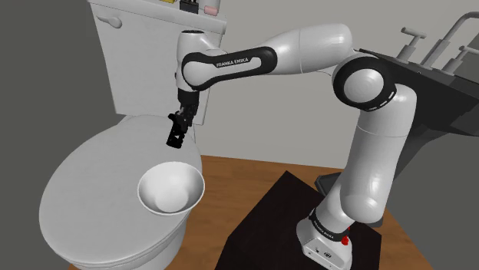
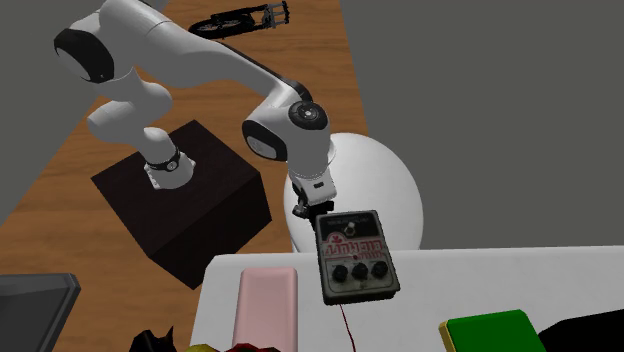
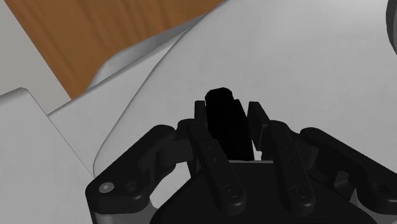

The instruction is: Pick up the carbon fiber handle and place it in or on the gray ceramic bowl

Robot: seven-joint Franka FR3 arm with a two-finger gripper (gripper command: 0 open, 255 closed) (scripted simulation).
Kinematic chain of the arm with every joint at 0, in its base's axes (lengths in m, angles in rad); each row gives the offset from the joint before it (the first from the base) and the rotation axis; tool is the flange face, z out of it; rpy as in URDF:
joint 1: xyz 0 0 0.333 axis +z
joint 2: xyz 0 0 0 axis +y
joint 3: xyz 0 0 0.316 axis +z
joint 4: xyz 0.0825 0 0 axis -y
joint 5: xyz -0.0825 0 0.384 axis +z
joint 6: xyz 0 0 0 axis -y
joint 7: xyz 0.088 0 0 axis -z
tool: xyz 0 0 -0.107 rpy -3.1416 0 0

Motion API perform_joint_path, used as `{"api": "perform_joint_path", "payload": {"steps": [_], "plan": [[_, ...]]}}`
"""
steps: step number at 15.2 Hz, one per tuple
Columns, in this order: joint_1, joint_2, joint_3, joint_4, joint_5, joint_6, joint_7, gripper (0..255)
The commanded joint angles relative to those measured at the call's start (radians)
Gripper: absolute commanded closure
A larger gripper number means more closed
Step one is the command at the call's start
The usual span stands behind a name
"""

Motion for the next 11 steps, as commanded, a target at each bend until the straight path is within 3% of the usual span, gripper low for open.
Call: {"api": "perform_joint_path", "payload": {"steps": [1,11], "plan": [[-0.001,-0.003,-0.001,0.006,0.0,-0.012,0.0,255],[-0.002,-0.035,0.002,0.098,0.006,-0.135,-0.003,255]]}}
